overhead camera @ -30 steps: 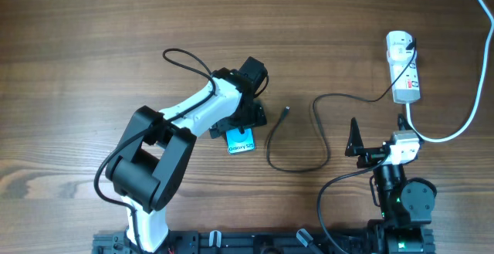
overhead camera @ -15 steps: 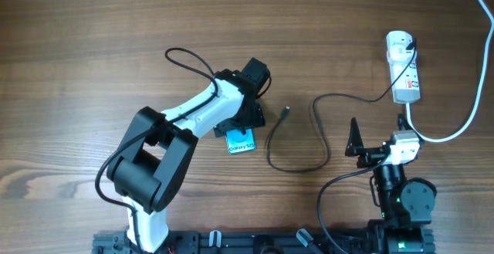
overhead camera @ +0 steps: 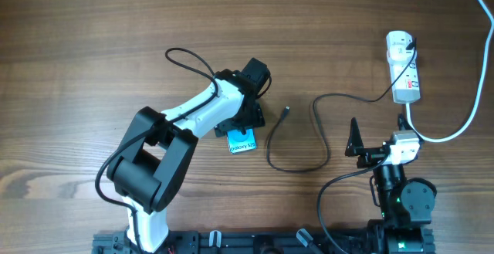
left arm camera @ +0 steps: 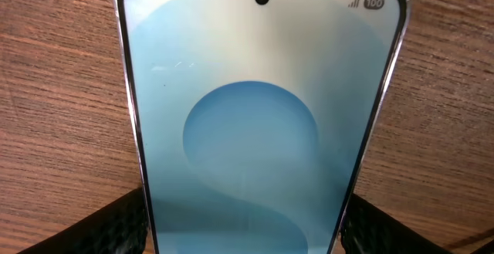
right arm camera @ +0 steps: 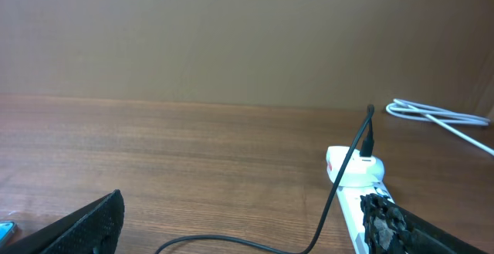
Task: Plug charger to phone and switch on socket
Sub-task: 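Close the left gripper on the phone's top edge, then lift the phone upright with the left gripper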
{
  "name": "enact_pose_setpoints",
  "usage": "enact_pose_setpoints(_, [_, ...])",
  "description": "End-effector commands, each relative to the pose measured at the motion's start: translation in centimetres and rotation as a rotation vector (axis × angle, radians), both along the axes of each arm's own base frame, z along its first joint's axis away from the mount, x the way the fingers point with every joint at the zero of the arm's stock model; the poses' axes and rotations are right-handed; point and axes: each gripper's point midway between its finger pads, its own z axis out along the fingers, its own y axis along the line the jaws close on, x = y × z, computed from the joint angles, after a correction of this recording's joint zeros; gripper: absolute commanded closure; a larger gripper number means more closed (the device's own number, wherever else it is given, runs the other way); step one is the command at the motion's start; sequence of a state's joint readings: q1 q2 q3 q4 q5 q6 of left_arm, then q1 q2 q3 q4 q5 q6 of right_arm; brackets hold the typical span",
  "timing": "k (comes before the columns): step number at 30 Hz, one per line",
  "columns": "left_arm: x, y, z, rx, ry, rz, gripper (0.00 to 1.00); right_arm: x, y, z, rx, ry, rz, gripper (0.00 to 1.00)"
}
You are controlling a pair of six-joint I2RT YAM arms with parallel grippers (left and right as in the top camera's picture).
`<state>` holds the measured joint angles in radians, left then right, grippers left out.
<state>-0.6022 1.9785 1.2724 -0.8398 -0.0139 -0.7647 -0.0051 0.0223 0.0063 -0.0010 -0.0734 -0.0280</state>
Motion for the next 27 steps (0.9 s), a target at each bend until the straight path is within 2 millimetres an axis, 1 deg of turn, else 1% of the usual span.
enact_pose_setpoints(1, [0.1, 0.5, 0.4, 0.009, -0.012, 0.008, 0.19, 0.0, -0.1, 0.1, 0.002, -0.005, -0.005, 0.0])
enact_pose_setpoints(2, [0.1, 0.5, 0.4, 0.009, -0.011, 0.008, 0.19, 0.0, -0.1, 0.1, 0.002, -0.005, -0.005, 0.0])
enact_pose_setpoints(5, [0.1, 0.5, 0.4, 0.009, -0.012, 0.008, 0.24, 0.0, -0.1, 0.1, 0.002, -0.005, -0.005, 0.0])
enact_pose_setpoints(9, [0.1, 0.5, 0.4, 0.009, -0.011, 0.008, 0.21, 0.0, -0.1, 0.1, 0.002, -0.005, -0.005, 0.0])
enact_pose_setpoints(13, [0.1, 0.5, 0.4, 0.009, -0.011, 0.008, 0.23, 0.0, -0.1, 0.1, 0.003, -0.005, -0.005, 0.0])
enact_pose_setpoints(16, [0.1, 0.5, 0.5, 0.008, -0.012, 0.008, 0.26, 0.0, -0.1, 0.1, 0.002, -0.005, -0.005, 0.0])
enact_pose_setpoints(22, [0.4, 0.3, 2.9, -0.024, -0.06, 0.009, 0.25, 0.0, -0.1, 0.1, 0.002, -0.005, -0.005, 0.0])
enact_pose_setpoints(27, [0.2, 0.6, 4.7, -0.041, -0.081, 0.015, 0.25, 0.0, -0.1, 0.1, 0.002, -0.005, -0.005, 0.0])
